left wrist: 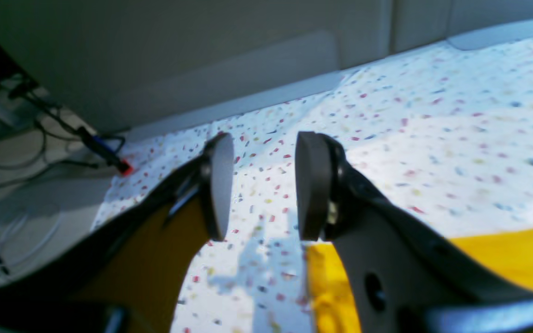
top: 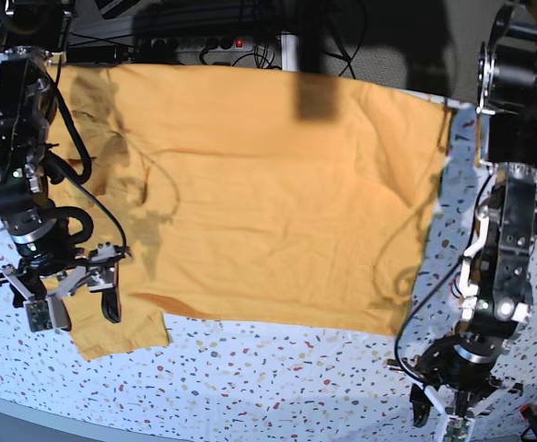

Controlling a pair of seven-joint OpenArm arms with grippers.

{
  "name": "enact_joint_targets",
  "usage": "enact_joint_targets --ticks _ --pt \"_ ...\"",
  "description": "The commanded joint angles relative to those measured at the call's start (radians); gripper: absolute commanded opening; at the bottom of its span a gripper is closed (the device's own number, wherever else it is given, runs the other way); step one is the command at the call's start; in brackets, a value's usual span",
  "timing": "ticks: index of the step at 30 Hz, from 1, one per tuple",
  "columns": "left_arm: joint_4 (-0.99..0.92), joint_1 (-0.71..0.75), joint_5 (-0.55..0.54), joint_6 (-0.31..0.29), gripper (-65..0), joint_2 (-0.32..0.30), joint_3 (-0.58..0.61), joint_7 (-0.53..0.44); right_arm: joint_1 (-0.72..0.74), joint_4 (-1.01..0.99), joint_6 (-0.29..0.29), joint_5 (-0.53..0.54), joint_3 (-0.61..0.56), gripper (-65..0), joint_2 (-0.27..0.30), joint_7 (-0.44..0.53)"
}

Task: Fold the T-shirt properly
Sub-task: 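Release the shirt and move both grippers to its side edges, then grasp the side edges of the shirt with both grippers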

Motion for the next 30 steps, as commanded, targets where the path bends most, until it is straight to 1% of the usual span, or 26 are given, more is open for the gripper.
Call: enact_joint_targets --ticks 1,3,6,9,12,13,14,16,18,22,24,28,30 --pt "-0.069 -0.069 -0.006 -0.018 -43.3 -0.003 -0.005 -0.039 0.019 0.018 -0.006 0.021 0.007 -22.9 0.014 0.015" --pt "-0.278 -0.154 -0.060 -0.066 -43.4 -0.003 -0.005 -0.060 0.019 0.018 -0.006 0.024 0.007 -22.9 0.014 -0.010" --pt "-0.636 -0.285 -0.155 -0.156 -43.3 -0.001 -0.005 -0.093 0.019 0.018 -0.006 0.024 0.007 -22.9 0.014 -0.040" --pt "-0.966 -0.390 -0.301 -0.261 -43.3 -0.002 -0.005 -0.148 0.018 0.018 -0.005 0.024 0.007 -22.9 0.014 -0.066" --pt "-1.178 -0.441 -0.461 -0.367 -43.0 -0.001 -0.006 -0.171 0.019 0.018 -0.005 0.028 0.007 -22.9 0.011 -0.084" --pt "-1.215 -0.443 -0.498 -0.394 -42.1 -0.001 -0.005 -0.170 0.018 0.018 -0.005 0.028 0.007 -22.9 0.008 -0.089" --pt "-1.241 -0.441 -0.521 -0.407 -40.8 -0.001 -0.005 -0.168 0.018 0.018 -0.005 0.029 0.007 -22.9 0.005 -0.093" --pt "-1.263 -0.423 -0.545 -0.407 -38.5 -0.001 -0.005 -0.167 0.018 0.018 -0.005 0.028 0.007 -22.9 -0.010 -0.105" --pt "-1.263 -0.391 -0.550 -0.407 -38.1 0.001 -0.005 -0.177 0.018 0.018 -0.005 0.028 0.007 -22.9 -0.029 -0.127" --pt "-1.263 -0.320 -0.551 -0.407 -38.1 0.017 -0.006 -0.235 0.016 0.018 -0.001 0.029 0.007 -22.9 -0.061 -0.157" --pt "-1.262 -0.285 -0.548 -0.407 -38.1 0.030 -0.006 -0.273 0.016 0.018 0.003 0.054 0.007 -22.9 -0.074 -0.175" --pt "-1.260 -0.248 -0.540 -0.407 -37.9 0.060 -0.006 -0.361 0.016 0.018 0.038 0.130 0.007 -22.9 -0.091 -0.197" --pt "-1.253 -0.241 -0.519 -0.407 -37.9 0.075 -0.006 -0.370 0.016 0.018 0.065 0.132 0.007 -22.9 -0.105 -0.205"
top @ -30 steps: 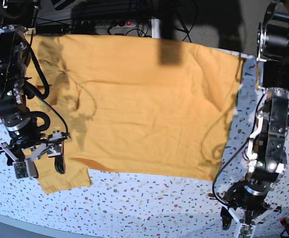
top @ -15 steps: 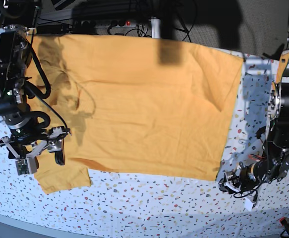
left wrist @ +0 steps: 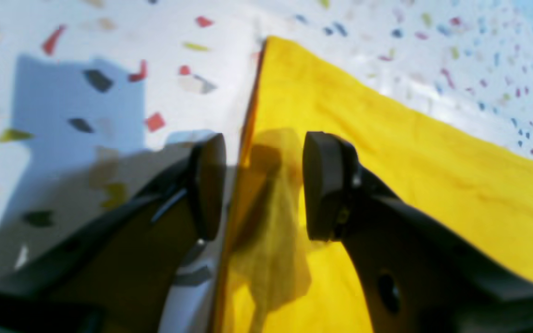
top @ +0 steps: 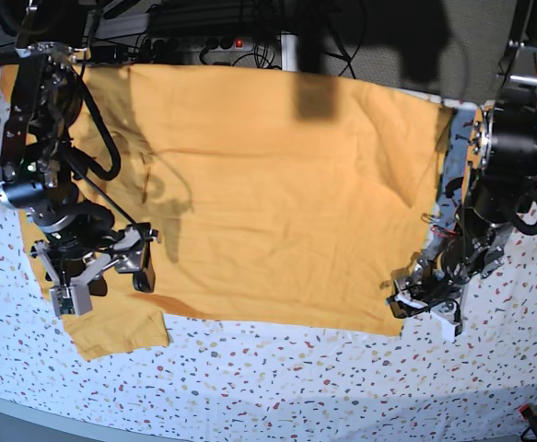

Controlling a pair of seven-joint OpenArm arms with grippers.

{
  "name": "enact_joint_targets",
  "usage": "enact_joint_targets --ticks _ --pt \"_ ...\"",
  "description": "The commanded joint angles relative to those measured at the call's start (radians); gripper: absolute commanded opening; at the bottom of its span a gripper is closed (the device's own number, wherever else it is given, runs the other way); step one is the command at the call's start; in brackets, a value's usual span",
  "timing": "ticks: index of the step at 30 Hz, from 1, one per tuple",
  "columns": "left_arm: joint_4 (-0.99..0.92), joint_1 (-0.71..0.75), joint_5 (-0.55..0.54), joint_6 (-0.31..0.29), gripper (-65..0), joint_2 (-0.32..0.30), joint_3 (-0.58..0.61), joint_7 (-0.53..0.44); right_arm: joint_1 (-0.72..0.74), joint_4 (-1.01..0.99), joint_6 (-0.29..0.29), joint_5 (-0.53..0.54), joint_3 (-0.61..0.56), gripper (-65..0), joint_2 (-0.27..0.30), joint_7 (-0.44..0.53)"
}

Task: Fold the T-shirt properly
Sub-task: 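Grasp the side edges of the shirt with both grippers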

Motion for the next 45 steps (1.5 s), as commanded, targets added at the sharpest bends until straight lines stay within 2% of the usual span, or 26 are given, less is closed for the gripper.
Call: enact_joint_targets --ticks 1,7,11,14,19,23,28,34,37,40,43,45 --pt "0.014 -0.030 0.017 -0.008 -37.9 0.009 -0.001 0.016 0.019 0.018 0.021 0.008 0.007 -22.9 0.003 0.015" --pt "0.027 -0.037 0.025 -0.008 -37.9 0.058 -0.001 -0.002 0.019 0.018 0.056 0.008 0.007 -22.9 -0.008 0.007" --pt "0.050 -0.033 0.129 -0.008 -37.9 0.063 -0.001 -0.023 0.019 0.018 0.056 0.007 0.007 -22.9 -0.008 -0.024" --pt "0.060 -0.033 0.142 -0.007 -38.0 0.062 -0.001 -0.035 0.019 0.018 0.056 -0.007 0.007 -22.9 -0.008 -0.019" --pt "0.078 -0.033 0.142 0.042 -44.2 0.062 -0.001 -0.049 0.028 -0.028 0.056 -0.111 0.007 -22.9 -0.007 0.061" --pt "0.114 -0.033 0.142 0.042 -52.5 0.063 -0.001 -0.045 0.087 -0.133 0.056 -0.160 0.007 -22.9 0.000 0.072" --pt "0.153 -0.033 0.142 0.042 -53.6 0.063 -0.001 -0.033 0.234 -0.352 0.056 -0.162 0.007 -22.9 0.038 0.089" --pt "0.154 -0.032 0.142 0.042 -53.6 0.063 -0.001 -0.034 0.455 -0.758 0.053 -0.187 0.007 -22.9 0.080 0.138" --pt "0.154 -0.032 0.142 0.042 -53.6 0.063 -0.001 -0.034 0.558 -0.993 0.053 -0.292 0.007 -23.0 0.090 0.219" --pt "0.154 -0.030 0.142 0.042 -53.6 0.063 -0.001 -0.034 0.639 -1.210 0.052 -0.354 0.007 -23.0 0.113 0.316" --pt "0.154 -0.025 0.142 0.041 -53.6 0.063 -0.001 -0.033 0.686 -1.365 0.048 -0.430 0.007 -22.9 0.147 0.426" --pt "0.154 -0.022 0.142 0.042 -53.6 0.063 -0.001 -0.033 0.695 -1.428 0.020 -0.451 0.007 -22.9 0.174 0.470"
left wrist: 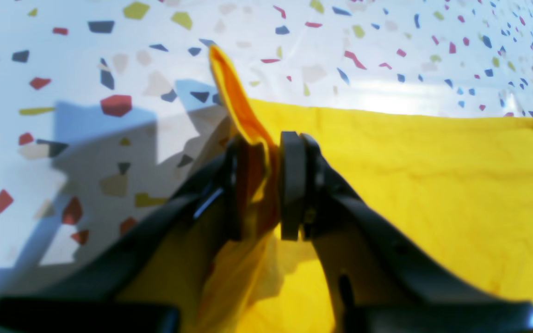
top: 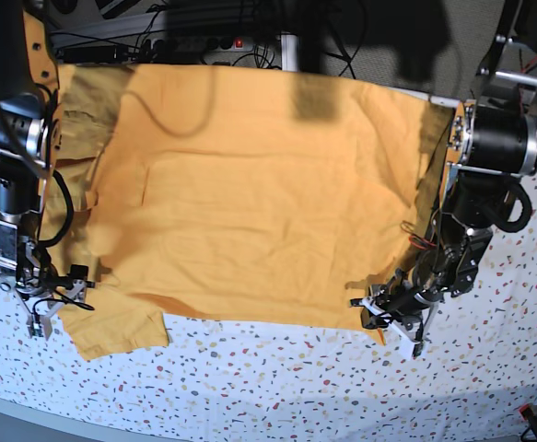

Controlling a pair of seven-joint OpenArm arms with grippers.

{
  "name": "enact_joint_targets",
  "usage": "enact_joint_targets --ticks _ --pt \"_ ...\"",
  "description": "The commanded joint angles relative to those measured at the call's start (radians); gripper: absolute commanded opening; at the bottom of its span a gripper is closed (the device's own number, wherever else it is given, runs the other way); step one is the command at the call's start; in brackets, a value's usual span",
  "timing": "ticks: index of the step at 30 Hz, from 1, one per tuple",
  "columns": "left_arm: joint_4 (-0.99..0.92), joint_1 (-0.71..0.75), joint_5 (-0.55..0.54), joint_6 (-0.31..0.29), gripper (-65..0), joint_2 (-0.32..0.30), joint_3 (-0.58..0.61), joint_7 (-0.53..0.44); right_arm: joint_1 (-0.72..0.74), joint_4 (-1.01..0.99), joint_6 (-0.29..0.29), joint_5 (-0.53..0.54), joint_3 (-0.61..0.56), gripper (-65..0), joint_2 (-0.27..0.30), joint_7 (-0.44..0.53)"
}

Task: Fold the T-shirt properly
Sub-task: 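Grasp the side edges of the shirt with both grippers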

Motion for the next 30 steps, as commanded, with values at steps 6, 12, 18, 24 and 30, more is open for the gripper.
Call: enact_joint_targets --ticks 6,12,18,24,30 --pt "0.018 -0.032 -0.011 -0.004 -53.6 -0.003 -0.001 -0.021 0.027 -0.016 -0.079 0.015 0.003 -22.9 0.092 0.036" --pt "0.018 -0.032 -0.012 -0.004 -53.6 0.000 -0.001 -0.021 -0.002 -0.017 -0.075 0.064 0.003 -22.9 0.101 0.023" --pt "0.018 -0.032 -0.012 -0.004 -53.6 0.003 -0.001 -0.020 -0.115 -0.017 -0.075 0.064 0.003 -23.0 0.098 0.121" --pt "0.018 -0.032 -0.014 -0.004 -53.6 0.005 -0.001 -0.021 -0.140 -0.017 0.002 0.064 0.003 -23.0 0.099 0.105" --pt "0.018 -0.032 -0.014 -0.004 -53.7 0.005 -0.001 -0.021 -0.138 -0.016 0.088 0.112 0.003 -51.0 0.100 0.087"
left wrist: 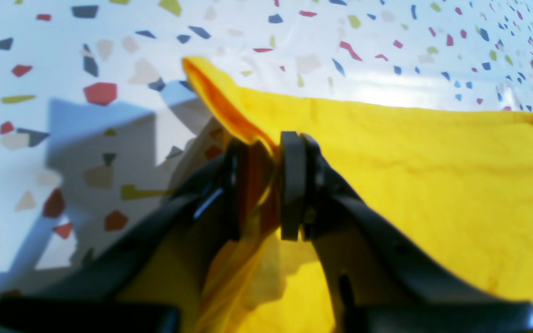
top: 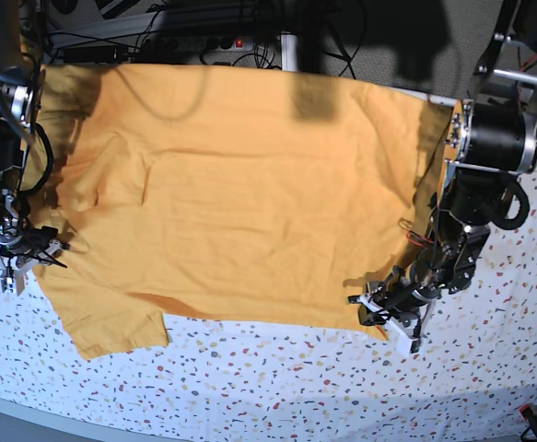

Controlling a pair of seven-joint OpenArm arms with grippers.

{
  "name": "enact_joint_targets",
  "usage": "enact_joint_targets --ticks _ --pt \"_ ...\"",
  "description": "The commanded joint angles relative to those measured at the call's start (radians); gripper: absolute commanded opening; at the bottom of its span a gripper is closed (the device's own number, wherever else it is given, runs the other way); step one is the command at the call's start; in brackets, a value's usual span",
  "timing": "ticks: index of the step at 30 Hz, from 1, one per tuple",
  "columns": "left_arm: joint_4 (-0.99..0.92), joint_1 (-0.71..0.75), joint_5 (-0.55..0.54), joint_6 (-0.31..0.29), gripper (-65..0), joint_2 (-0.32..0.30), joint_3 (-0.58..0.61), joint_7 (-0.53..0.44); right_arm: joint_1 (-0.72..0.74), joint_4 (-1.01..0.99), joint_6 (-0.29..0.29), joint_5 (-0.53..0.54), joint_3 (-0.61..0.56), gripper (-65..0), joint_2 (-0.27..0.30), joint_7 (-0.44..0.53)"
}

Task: Fold the T-shirt properly
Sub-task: 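Grasp the side edges of the shirt with both grippers, then fold the side edges inward over the shirt body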

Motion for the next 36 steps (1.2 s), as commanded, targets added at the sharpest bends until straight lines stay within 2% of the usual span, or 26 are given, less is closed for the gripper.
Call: enact_joint_targets --ticks 1,2,8,15,17,19,23,28,36 --pt "0.018 -0.039 -0.011 -0.005 -54.2 0.000 -0.001 -0.023 0.016 0.009 0.012 -0.010 0.001 -59.7 0.019 -0.021" --pt "0.018 -0.039 -0.011 -0.005 -55.3 0.000 -0.001 -0.023 0.016 0.014 0.012 -0.010 0.001 -65.0 0.021 -0.021" --pt "0.019 -0.039 -0.011 -0.005 -65.0 0.000 -0.001 -0.045 0.016 0.098 0.012 -0.009 0.001 -65.0 0.021 -0.078" --pt "0.035 -0.039 -0.011 -0.005 -65.0 0.000 -0.001 -0.019 0.013 0.210 0.015 0.048 0.001 -65.0 0.022 -0.170" --pt "0.048 -0.039 -0.011 -0.005 -65.0 0.000 -0.001 0.008 0.013 0.235 0.021 0.058 0.001 -65.0 0.021 -0.182" --pt "0.072 -0.039 -0.011 -0.005 -65.0 -0.003 -0.001 0.055 0.013 0.259 0.052 0.074 0.001 -65.0 0.022 -0.200" --pt "0.140 -0.039 -0.011 -0.005 -65.0 -0.015 -0.001 0.164 0.013 0.299 0.172 0.089 0.001 -65.0 0.022 -0.230" --pt "0.269 -0.025 -0.012 -0.005 -65.0 -0.045 -0.001 0.335 -0.035 0.387 0.179 0.154 0.001 -65.0 0.027 -0.262" --pt "0.611 0.159 -0.013 -0.005 -65.0 -0.117 -0.001 0.405 -0.253 0.706 0.177 0.155 0.006 -65.0 0.027 -0.311"
